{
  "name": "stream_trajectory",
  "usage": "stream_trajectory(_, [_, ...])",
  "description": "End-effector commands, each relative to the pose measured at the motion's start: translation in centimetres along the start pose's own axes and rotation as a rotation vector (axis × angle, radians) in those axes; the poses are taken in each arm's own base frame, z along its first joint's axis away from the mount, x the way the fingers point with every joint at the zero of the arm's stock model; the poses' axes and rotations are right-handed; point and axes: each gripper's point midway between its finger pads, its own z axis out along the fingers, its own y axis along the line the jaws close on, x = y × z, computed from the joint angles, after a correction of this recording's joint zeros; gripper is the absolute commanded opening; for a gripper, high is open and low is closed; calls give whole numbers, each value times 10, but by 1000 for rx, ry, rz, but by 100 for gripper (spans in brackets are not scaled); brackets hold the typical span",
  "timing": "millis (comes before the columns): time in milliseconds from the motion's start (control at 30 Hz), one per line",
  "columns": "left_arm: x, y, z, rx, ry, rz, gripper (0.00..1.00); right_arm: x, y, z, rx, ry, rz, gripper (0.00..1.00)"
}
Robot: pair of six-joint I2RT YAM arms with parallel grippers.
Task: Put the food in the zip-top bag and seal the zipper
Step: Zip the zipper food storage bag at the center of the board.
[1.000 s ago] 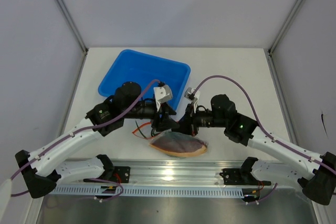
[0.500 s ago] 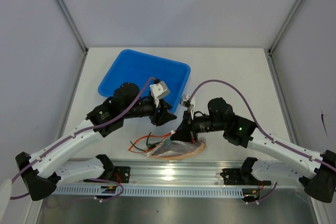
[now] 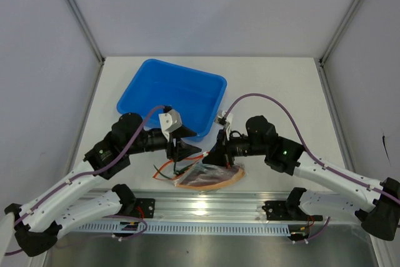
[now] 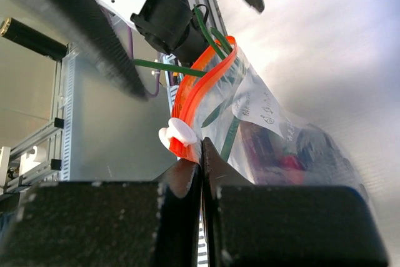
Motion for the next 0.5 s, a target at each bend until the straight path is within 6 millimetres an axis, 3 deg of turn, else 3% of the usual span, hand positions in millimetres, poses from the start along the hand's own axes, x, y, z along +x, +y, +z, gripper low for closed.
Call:
stream_trajectory(0, [-3,-10,5,89,-19,50,61,-19,4,1,5,-42,-23,0])
stream_trajectory(267, [3,-19,14,116,14,57,64,-24,3,0,5,-48,-17,0])
stream_trajectory(467, [4,-21,18,121,16,57,60,-26,2,1,8,-48,-10,0])
